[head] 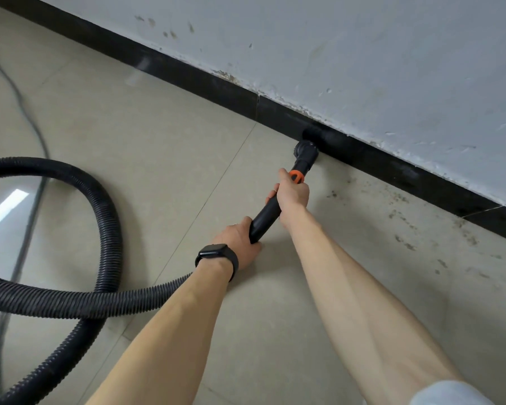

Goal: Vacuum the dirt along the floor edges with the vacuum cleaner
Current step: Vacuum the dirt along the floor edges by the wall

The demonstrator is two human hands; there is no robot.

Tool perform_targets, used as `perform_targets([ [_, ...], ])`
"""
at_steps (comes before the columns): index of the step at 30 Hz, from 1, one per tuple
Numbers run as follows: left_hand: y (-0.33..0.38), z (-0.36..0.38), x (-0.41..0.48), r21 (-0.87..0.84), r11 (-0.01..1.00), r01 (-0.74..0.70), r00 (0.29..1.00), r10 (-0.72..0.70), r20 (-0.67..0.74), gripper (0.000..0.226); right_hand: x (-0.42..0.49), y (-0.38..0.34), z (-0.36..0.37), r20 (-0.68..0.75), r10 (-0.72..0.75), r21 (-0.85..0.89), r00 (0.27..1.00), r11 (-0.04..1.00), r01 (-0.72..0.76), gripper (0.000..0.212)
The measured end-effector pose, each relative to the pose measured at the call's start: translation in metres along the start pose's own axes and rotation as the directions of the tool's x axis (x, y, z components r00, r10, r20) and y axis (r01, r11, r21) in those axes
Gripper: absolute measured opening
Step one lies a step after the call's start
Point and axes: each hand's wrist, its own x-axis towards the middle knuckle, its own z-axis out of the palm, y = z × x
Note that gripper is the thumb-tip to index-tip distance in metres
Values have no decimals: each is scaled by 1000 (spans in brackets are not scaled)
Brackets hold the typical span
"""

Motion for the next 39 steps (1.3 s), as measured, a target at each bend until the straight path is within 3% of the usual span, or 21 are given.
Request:
perform_targets([
  [5, -14, -11, -9, -97, 995, -17, 1000, 17, -6, 23, -12, 4, 11, 33, 13, 3, 999, 1000, -13, 18],
  [9, -23, -16, -23, -19, 999, -45, 999, 44, -22, 23, -28, 17, 3, 41, 32, 168, 999, 985, -39, 17],
  [14, -52, -30, -48, 179, 981, -76, 996, 84, -35, 17, -60, 40, -4, 25, 170, 369, 985, 914, -167, 15],
  [22, -90, -29, -70, 395, 914, -95, 995, 97, 15, 13, -106, 100, -7, -168, 229, 444, 959, 886, -134, 20],
  [39, -27, -14, -39, 331, 937, -109, 994, 108, 19, 11, -61, 56, -37, -191, 147, 408, 971, 911, -58, 19],
])
